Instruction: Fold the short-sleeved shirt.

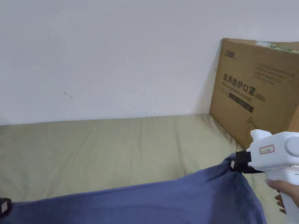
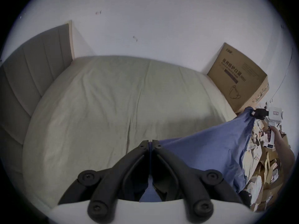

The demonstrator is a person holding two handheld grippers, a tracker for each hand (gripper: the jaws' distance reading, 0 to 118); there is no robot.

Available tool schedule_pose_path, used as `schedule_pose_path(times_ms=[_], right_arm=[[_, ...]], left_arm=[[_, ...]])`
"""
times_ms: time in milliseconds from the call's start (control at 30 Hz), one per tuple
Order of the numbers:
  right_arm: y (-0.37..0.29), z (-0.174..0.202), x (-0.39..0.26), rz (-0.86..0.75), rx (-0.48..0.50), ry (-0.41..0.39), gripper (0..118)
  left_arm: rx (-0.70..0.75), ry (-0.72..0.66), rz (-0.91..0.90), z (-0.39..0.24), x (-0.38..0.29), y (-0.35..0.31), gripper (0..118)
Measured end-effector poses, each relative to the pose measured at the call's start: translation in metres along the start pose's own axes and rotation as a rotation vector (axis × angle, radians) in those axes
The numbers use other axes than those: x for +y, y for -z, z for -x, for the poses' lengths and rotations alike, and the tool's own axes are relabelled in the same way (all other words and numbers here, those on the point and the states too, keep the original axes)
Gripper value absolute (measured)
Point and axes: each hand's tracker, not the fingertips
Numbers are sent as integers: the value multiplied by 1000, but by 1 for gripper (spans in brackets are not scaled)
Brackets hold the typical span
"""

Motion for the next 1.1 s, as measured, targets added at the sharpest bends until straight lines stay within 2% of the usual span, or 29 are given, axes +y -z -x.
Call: schedule_pose_path(times_ms=[333,600,700,900,1100], right_arm=[[-144,49,35,-182,-9,-51,2],[-211,84,94,-297,-24,-71,2],[-221,97,121,-353,-51,-118,2],[-220,122,176,-418,-77,-125,2],[-204,147,226,-510,-144,-177,2]], left_arm=[[2,58,-175,-33,58,-105,1],[37,118,-278,-53,111,-161,1],[30,84,-322,-53,137,-173,1],[106,69,-413,-59,191,-176,1],[130,46,-506,-62,251,-161,1]])
